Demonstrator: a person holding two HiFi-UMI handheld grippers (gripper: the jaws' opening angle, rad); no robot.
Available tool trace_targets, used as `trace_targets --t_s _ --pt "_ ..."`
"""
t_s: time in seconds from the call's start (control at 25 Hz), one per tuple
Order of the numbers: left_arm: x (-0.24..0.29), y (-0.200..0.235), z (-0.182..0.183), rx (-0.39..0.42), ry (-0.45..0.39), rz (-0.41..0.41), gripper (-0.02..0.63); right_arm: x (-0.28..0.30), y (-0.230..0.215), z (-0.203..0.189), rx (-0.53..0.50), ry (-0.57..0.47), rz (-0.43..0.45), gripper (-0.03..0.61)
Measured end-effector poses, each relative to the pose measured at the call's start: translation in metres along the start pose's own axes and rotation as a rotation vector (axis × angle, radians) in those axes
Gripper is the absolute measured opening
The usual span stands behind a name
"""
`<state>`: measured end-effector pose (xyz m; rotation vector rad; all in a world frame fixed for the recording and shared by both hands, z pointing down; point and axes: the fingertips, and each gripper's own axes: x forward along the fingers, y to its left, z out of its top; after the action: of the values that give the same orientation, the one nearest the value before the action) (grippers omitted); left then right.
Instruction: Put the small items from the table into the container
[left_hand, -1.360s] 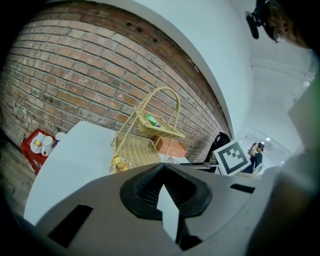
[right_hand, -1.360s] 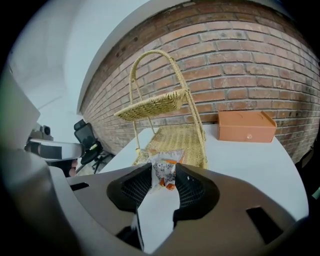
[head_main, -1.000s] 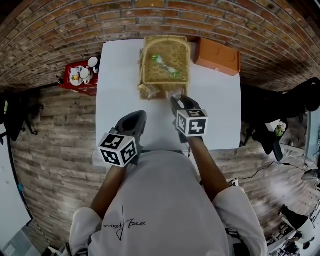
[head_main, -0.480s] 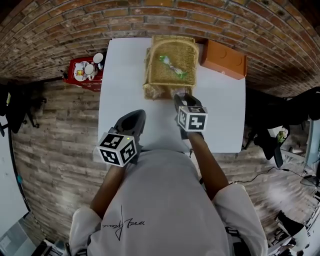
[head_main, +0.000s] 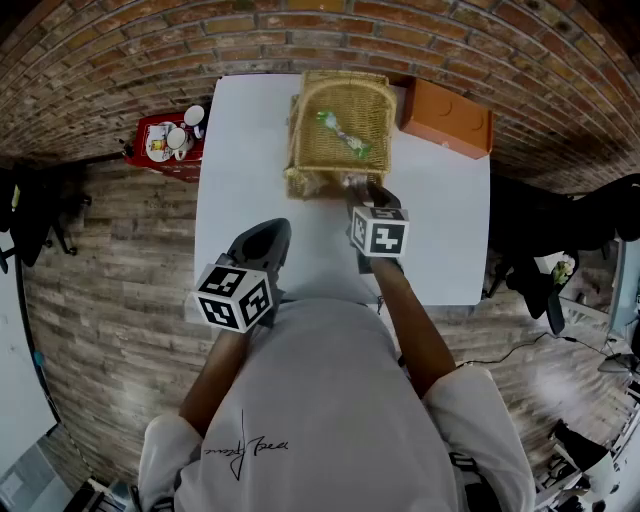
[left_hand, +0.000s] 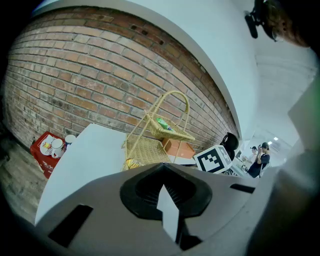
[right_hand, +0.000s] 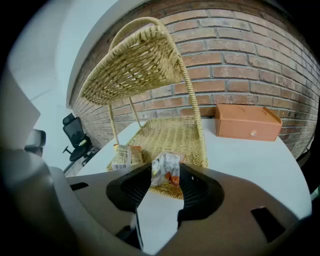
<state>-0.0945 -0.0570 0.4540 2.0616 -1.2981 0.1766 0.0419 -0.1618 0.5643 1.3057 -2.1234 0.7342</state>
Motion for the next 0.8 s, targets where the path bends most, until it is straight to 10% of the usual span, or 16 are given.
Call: trace_targets --t_s 0.8 --pt "0.003 -0.012 0.003 0.004 -0.006 -0.040 0.009 -0.035 0.024 0.008 0.060 -0.071 0.064 0.158"
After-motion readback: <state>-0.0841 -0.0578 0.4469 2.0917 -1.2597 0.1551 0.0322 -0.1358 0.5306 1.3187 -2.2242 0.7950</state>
